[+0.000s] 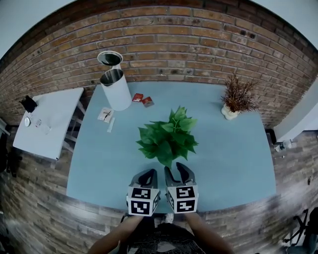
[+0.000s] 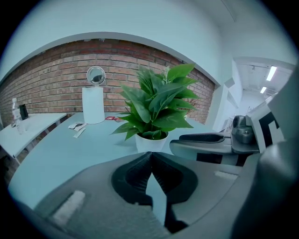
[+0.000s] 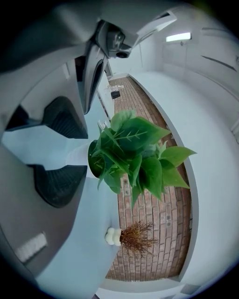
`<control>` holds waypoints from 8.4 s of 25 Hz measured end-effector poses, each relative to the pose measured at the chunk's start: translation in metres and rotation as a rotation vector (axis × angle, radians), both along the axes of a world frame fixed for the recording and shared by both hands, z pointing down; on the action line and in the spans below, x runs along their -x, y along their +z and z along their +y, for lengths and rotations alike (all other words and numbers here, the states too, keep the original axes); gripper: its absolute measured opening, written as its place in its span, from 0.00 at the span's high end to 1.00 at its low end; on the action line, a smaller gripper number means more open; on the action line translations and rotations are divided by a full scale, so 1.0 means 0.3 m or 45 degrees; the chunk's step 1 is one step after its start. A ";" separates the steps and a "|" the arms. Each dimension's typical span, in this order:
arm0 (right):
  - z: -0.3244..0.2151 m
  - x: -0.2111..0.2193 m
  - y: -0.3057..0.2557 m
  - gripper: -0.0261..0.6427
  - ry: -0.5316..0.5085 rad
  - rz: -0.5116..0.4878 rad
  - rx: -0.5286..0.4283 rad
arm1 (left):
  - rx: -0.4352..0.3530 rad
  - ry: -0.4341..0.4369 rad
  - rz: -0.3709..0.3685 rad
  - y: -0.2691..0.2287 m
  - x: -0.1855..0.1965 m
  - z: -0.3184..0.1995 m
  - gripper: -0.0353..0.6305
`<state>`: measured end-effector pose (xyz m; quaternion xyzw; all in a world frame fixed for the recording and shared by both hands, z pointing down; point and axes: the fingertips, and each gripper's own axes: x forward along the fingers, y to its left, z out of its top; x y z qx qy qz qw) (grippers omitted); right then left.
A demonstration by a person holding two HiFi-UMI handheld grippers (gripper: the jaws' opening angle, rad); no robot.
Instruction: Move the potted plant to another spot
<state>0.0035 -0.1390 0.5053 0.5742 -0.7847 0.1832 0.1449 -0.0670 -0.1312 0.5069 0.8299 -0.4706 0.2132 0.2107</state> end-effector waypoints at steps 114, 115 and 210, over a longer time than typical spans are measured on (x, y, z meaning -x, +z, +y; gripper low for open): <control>-0.174 -0.293 0.209 0.26 0.101 0.183 0.055 | 0.007 0.106 0.007 0.034 -0.259 -0.069 0.95; -0.171 -0.303 0.213 0.26 0.100 0.182 0.060 | 0.008 0.106 0.008 0.034 -0.268 -0.069 0.95; 0.041 -0.906 0.138 0.57 0.328 0.177 0.059 | -0.013 0.262 0.046 0.018 -0.810 0.055 0.95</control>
